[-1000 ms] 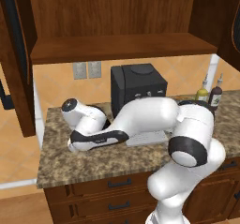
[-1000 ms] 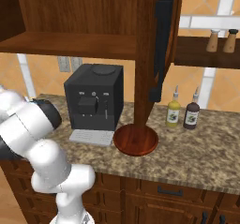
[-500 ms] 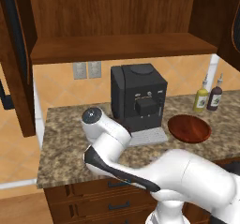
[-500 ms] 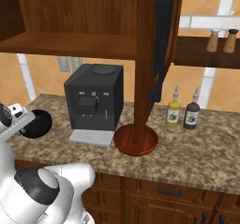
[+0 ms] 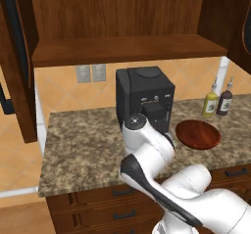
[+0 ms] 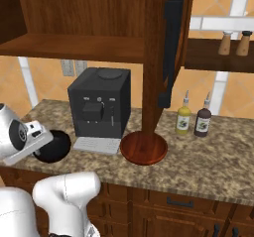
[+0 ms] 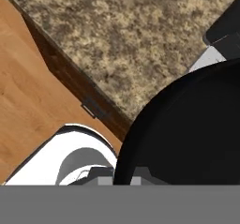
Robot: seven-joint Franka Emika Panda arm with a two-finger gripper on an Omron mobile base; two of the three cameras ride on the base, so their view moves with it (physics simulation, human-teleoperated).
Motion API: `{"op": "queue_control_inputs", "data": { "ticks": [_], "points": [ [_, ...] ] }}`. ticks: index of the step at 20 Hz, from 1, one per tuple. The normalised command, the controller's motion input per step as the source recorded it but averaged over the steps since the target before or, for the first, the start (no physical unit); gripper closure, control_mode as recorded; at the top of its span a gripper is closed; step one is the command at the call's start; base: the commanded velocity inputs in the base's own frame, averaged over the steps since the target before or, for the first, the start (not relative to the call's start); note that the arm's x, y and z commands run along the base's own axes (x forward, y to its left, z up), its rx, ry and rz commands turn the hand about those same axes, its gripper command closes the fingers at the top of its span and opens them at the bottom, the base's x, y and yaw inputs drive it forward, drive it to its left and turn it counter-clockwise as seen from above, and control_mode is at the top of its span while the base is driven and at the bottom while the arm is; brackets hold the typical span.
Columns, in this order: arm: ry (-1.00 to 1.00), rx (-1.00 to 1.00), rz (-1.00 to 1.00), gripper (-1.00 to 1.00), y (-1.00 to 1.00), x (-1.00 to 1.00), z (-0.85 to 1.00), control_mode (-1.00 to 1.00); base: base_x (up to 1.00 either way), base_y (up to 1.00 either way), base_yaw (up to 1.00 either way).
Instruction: Pick up the bowls on the counter and stack them on top of one another in the open cabinet. Place the smaller bowl on top of the larger bowl.
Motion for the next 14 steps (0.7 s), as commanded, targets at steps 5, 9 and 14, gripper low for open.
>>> {"op": "queue_control_inputs", "data": {
  "ticks": [5, 9, 14],
  "points": [
    [0.0, 0.0, 0.0, 1.0, -0.89, -0.19, 0.53, -1.0, 0.0, 0.0, 0.0],
    [0.0, 0.02, 0.0, 1.0, -0.85, -0.05, 0.4, -1.0, 0.0, 0.0, 0.0],
    [-0.09, 0.18, 0.0, 1.0, -0.94, 0.19, 0.1, -1.0, 0.0, 0.0, 0.0]
  ]
}}
